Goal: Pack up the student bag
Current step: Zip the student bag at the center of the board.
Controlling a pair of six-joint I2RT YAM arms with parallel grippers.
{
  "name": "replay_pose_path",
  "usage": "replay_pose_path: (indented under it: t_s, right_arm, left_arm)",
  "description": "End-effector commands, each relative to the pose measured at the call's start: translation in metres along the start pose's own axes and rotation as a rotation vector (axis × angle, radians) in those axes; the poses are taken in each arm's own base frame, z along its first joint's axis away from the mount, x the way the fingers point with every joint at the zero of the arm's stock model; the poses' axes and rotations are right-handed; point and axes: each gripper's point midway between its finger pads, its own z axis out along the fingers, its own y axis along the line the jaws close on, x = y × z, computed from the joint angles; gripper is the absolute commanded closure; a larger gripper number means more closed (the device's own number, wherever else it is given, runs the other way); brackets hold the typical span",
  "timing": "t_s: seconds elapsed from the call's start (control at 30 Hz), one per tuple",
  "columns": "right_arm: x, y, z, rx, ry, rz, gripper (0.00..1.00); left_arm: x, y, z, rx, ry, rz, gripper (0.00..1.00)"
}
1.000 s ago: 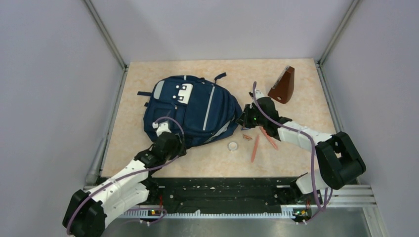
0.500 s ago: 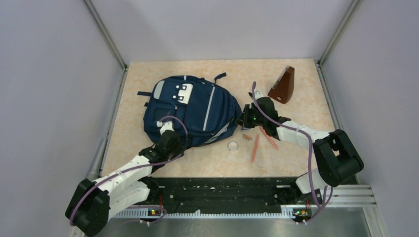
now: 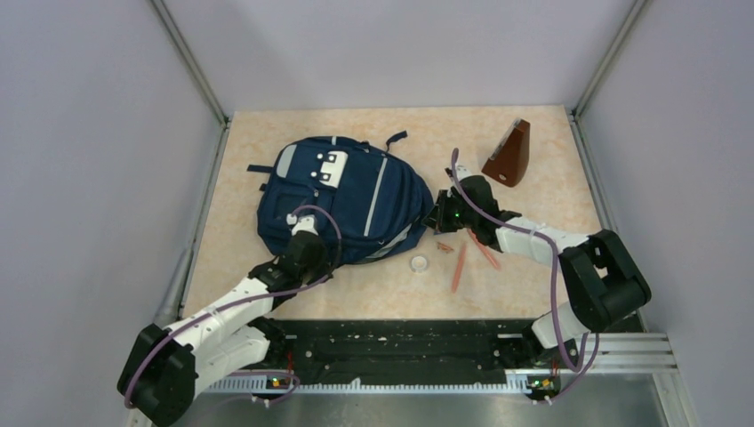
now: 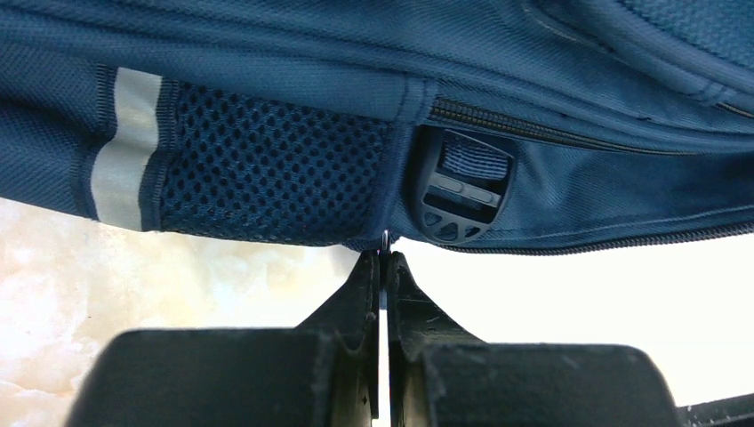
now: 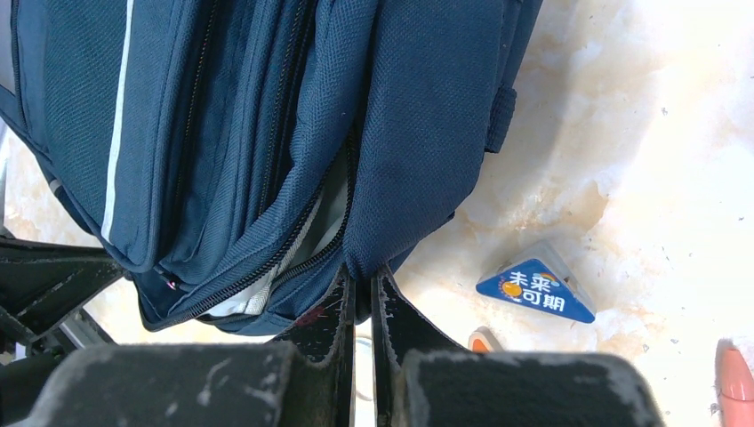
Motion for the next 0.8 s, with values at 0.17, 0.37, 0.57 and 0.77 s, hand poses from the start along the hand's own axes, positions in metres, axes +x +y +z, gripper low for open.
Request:
replay_pose_path:
  t_s: [0.17,0.37,0.57,0.77]
  right_arm:
    - [-0.019,0.009,-0.001,-0.042,-0.063,-0.002,1.00]
    - [-0.016,0.011,-0.002,-0.061,-0.062,0.015,1.00]
    - [-0.005,0.022,-0.006,-0.128,-0.069,0.066,1.00]
    - [0.008,0.033,-0.004,-0.144,-0.055,0.055,1.00]
  left_arm:
    - [-0.011,-0.032,-0.013,0.138,0.019,0.030,1.00]
    - [-0.013,-0.050,-0.018,0.235,0.028,0.031,1.00]
    - [-0.021,-0.074,-0.023,0.334,0.026,0.042,1.00]
    - [-0.023,-0.097,-0.020,0.397,0.042,0.039,1.00]
